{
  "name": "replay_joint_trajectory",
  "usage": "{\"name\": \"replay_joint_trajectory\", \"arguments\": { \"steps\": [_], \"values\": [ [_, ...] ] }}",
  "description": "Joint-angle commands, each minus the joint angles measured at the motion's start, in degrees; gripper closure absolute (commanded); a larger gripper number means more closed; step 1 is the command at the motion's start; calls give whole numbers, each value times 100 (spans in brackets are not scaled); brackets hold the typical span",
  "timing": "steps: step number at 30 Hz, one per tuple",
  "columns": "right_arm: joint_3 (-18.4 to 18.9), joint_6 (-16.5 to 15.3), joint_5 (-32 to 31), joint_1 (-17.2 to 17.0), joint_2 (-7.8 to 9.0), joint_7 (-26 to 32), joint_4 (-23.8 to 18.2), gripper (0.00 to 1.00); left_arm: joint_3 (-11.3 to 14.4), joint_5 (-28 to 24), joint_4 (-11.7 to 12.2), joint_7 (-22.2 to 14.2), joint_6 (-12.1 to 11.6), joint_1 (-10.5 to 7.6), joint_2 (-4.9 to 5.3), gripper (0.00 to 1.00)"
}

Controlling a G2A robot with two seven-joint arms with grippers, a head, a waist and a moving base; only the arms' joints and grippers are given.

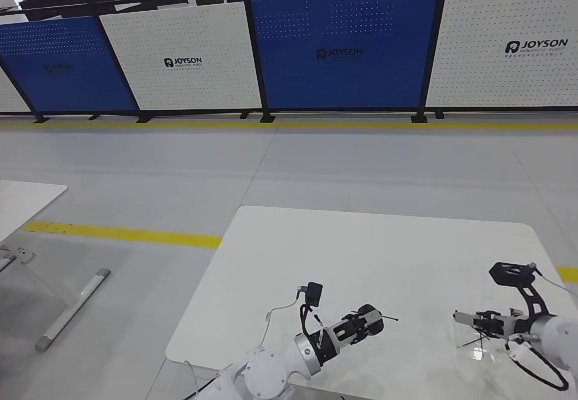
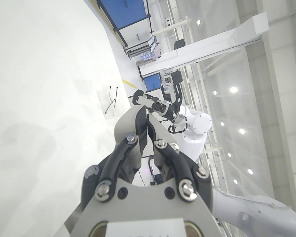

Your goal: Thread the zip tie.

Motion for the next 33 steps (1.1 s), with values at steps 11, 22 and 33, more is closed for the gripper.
{"name": "replay_joint_trajectory", "arguments": {
  "steps": [11,22,33],
  "values": [
    [-330,-42,-228,169,-9,-7,184,51,0,0,0,0,0,0,0,100],
    [-727,296,-568,555,-29,426,553,71,0,0,0,0,0,0,0,100],
    [-901,568,-837,651,-16,658,742,82,0,0,0,0,0,0,0,100]
  ]
}}
